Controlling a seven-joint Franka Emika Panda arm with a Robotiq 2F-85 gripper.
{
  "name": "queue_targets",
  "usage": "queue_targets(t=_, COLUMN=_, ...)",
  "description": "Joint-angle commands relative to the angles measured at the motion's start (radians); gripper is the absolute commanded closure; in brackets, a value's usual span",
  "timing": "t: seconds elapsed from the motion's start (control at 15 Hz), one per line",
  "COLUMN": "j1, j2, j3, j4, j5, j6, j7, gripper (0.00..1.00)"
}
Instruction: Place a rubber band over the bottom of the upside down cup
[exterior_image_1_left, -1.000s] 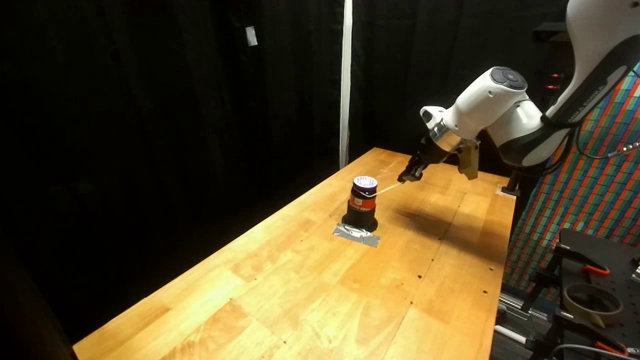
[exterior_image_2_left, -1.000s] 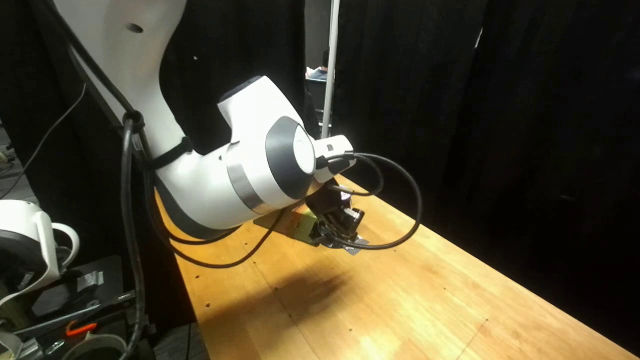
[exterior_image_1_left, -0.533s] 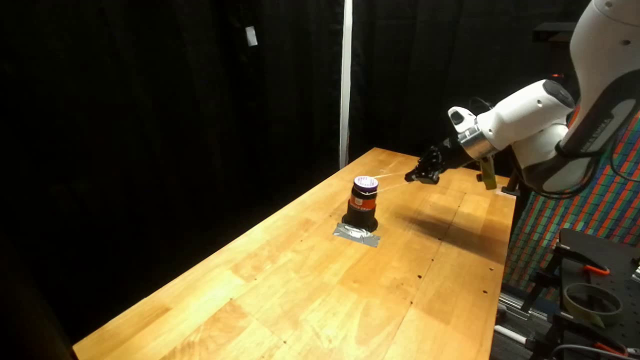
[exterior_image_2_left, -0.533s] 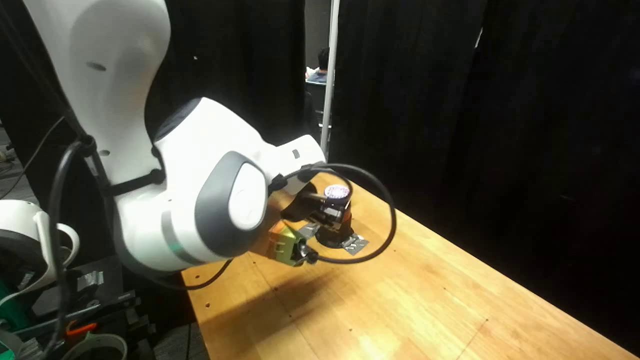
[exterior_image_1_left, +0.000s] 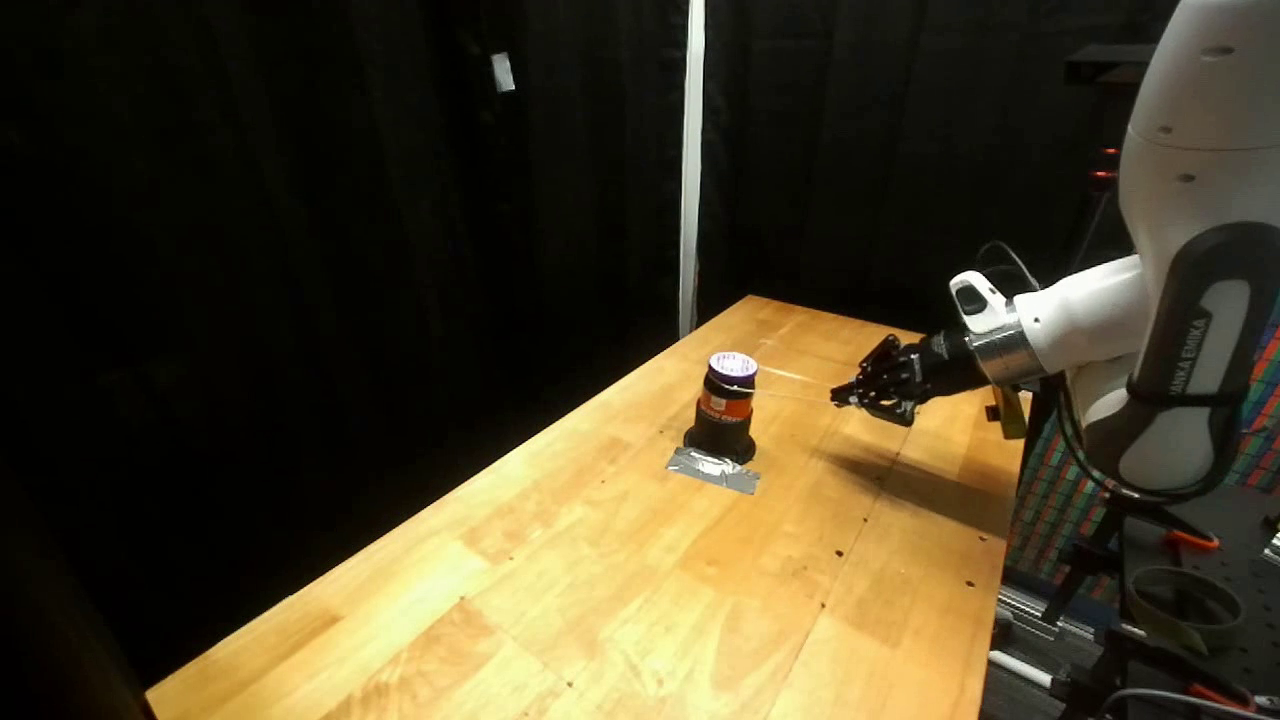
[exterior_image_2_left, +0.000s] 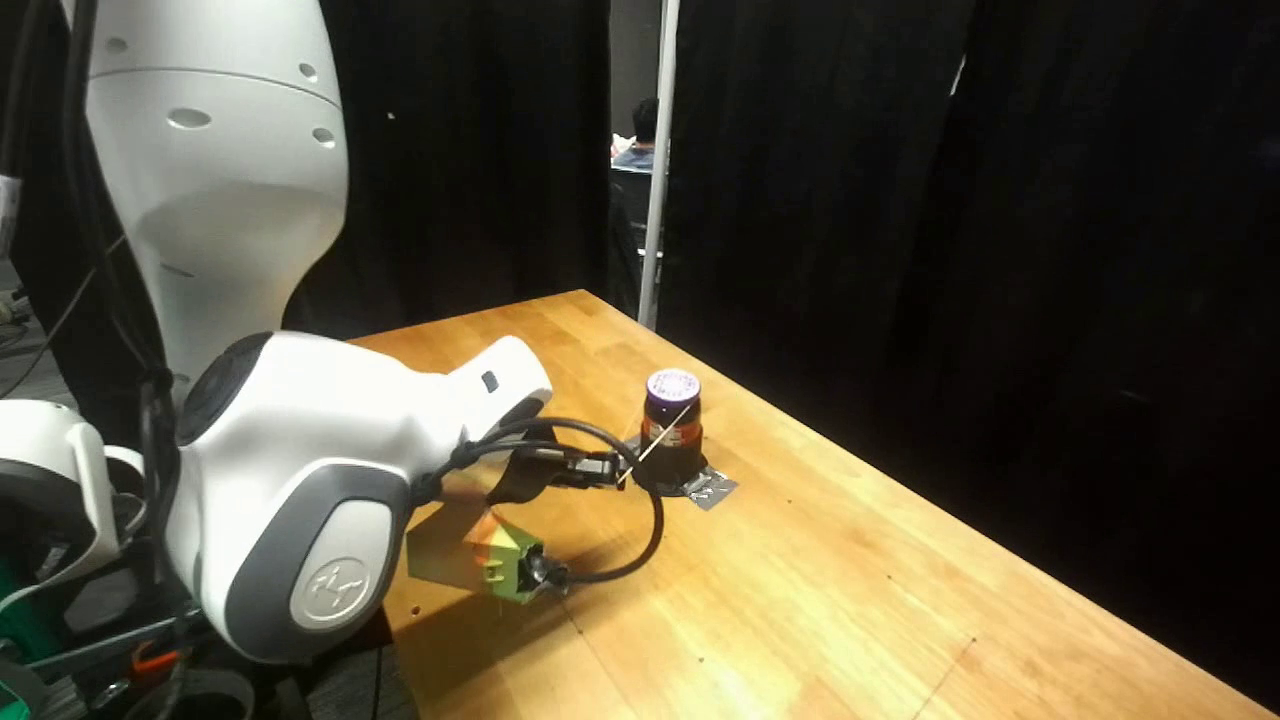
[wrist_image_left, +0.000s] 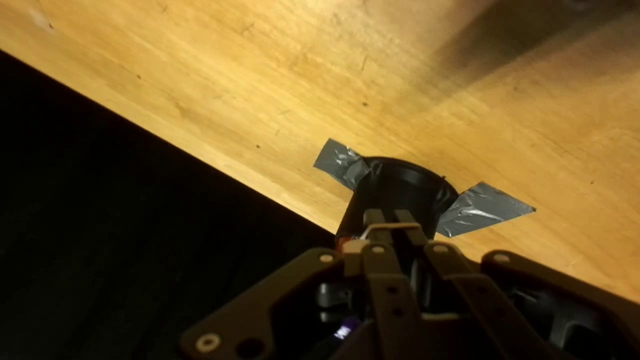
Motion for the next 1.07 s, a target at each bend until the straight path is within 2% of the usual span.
queue_targets(t=0.0, j1=-0.179, j2=-0.083, j3=0.193, j4=0.025, j5=0.058, j6=0.016, j7=-0.234, gripper=0.86)
queue_targets(t=0.07, j1=-0.224, j2=-0.071, j3=0.237, j4=0.035, j5=0.054, j6=0.052, j7=-0.264, gripper=0.86)
queue_targets(t=0.13, j1=-0.253, j2=-0.114, j3=0.266, j4=0.061, j5=0.033, j6=0.003, j7=-0.289, gripper=0.87)
queue_targets(t=0.27, j1=-0.327, j2=-0.102, j3=0.326, j4=0.086, j5=0.007, j6=0.032, j7=-0.313, gripper=0.87)
queue_targets(t=0.47, j1=-0.403, j2=-0.115, j3=0.381, j4=0.115, j5=-0.024, j6=0.021, j7=-0.322, gripper=0.87)
queue_targets(t=0.53, j1=-0.459, j2=-0.117, j3=0.430, j4=0.120, j5=-0.024, j6=0.021, j7=-0.343, gripper=0.87)
queue_targets(t=0.73, j1=-0.540, j2=-0.112, j3=0.498, j4=0.107, j5=-0.002, j6=0.021, j7=-0.343, gripper=0.87)
queue_targets(t=0.8, j1=-0.501, j2=-0.124, j3=0.463, j4=0.051, j5=0.049, j6=0.026, j7=-0.311, gripper=0.62)
queue_targets(t=0.87, j1=-0.496, j2=-0.167, j3=0.463, j4=0.011, j5=0.090, j6=-0.030, j7=-0.312, gripper=0.61)
queue_targets(t=1.0, j1=-0.418, j2=-0.316, j3=0.452, j4=-0.064, j5=0.269, j6=-0.222, j7=-0.367, gripper=0.47)
